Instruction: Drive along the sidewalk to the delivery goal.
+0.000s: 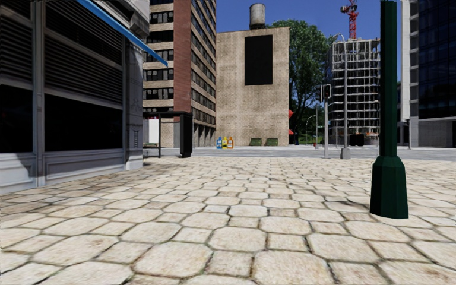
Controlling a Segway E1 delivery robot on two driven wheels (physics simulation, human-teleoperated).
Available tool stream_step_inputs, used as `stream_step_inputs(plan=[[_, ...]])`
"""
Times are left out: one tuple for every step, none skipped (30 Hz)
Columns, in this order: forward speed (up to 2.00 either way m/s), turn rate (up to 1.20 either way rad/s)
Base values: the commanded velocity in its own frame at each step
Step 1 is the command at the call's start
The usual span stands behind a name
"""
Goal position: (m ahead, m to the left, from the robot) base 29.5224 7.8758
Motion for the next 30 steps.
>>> stream_step_inputs(plan=[[2.0, 0.23], [2.0, 0.08], [2.0, 0.08], [2.0, 0.03], [2.0, 0.0], [2.0, 0.0], [2.0, 0.0], [2.0, 0.0], [2.0, 0.0], [2.0, 0.0], [2.0, 0.0], [2.0, 0.0], [2.0, 0.0], [2.0, 0.0], [2.0, 0.0], [2.0, 0.0], [2.0, 0.0], [2.0, 0.0], [2.0, 0.0], [2.0, 0.0], [2.0, 0.0], [2.0, 0.0], [2.0, 0.0], [2.0, 0.0], [2.0, 0.0], [2.0, 0.0], [2.0, 0.0], [2.0, 0.0], [2.0, -0.07], [2.0, -0.1]])
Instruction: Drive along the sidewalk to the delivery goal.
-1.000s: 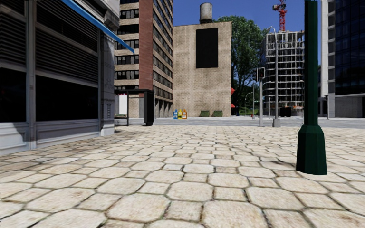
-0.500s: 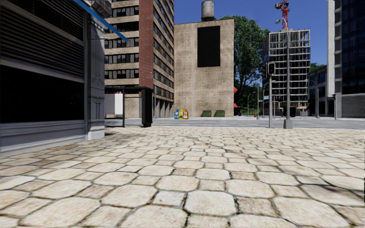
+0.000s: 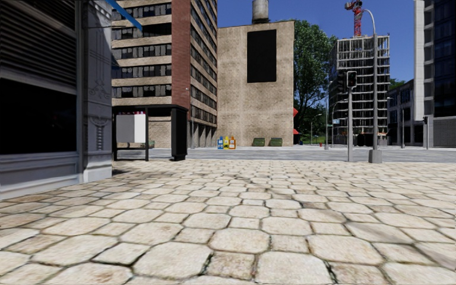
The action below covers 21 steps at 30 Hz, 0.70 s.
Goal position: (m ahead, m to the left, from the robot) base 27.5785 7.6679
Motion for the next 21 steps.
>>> stream_step_inputs(plan=[[2.0, -0.1], [2.0, -0.1], [2.0, -0.1], [2.0, -0.1], [2.0, -0.06], [2.0, -0.01], [2.0, 0.0], [2.0, 0.0], [2.0, 0.0], [2.0, 0.0], [2.0, 0.0], [2.0, 0.0], [2.0, 0.0], [2.0, 0.0], [2.0, 0.0], [2.0, 0.0], [2.0, 0.0], [2.0, 0.0], [2.0, 0.0], [2.0, 0.0], [2.0, 0.0]])
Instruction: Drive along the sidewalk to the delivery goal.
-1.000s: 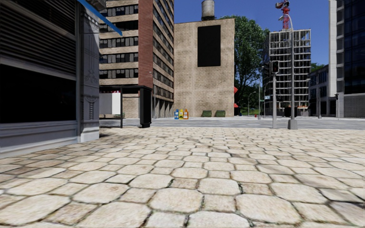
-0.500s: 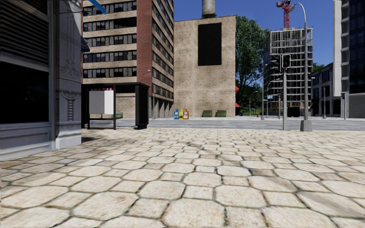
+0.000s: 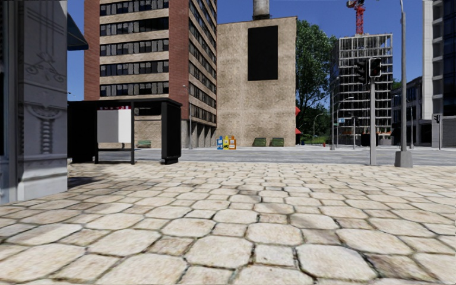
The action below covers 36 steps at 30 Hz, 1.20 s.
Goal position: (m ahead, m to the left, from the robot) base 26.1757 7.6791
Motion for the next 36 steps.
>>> stream_step_inputs(plan=[[2.0, 0.0], [2.0, 0.0], [2.0, 0.0], [2.0, 0.0], [2.0, 0.0], [2.0, 0.0], [2.0, 0.0], [2.0, 0.0], [2.0, 0.0], [2.0, 0.0], [2.0, 0.0], [2.0, 0.0], [2.0, 0.0], [2.0, 0.0], [2.0, 0.0], [2.0, 0.0], [2.0, 0.0], [2.0, 0.0], [2.0, 0.0], [2.0, 0.0], [2.0, 0.0], [2.0, 0.0], [2.0, 0.0], [2.0, 0.0], [2.0, 0.0], [2.0, 0.0], [2.0, 0.0], [2.0, 0.0], [2.0, 0.0], [2.0, 0.0], [2.0, 0.0], [2.0, 0.0], [2.0, 0.11], [2.0, 0.2], [2.0, 0.26], [2.0, 0.26]])
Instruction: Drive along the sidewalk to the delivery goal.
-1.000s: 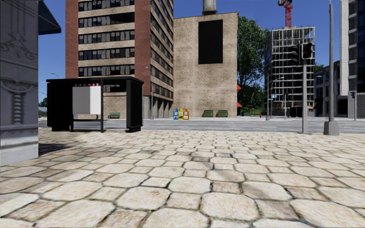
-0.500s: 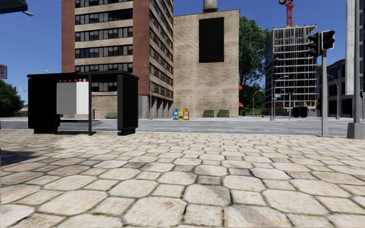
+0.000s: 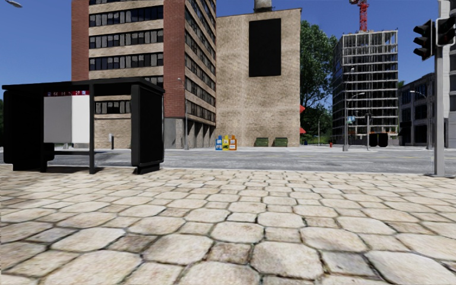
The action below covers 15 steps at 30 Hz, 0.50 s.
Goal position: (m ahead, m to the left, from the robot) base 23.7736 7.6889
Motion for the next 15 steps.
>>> stream_step_inputs(plan=[[2.0, 0.38], [2.0, 0.48], [2.0, 0.51], [2.0, 0.6], [2.0, 0.68], [2.0, 0.68], [2.0, 0.91], [2.0, 1.2], [2.0, 1.2], [2.0, 1.2], [1.99, 1.2], [1.97, 0.71], [1.96, 0.24], [1.96, 0.24], [1.94, 0.2]])
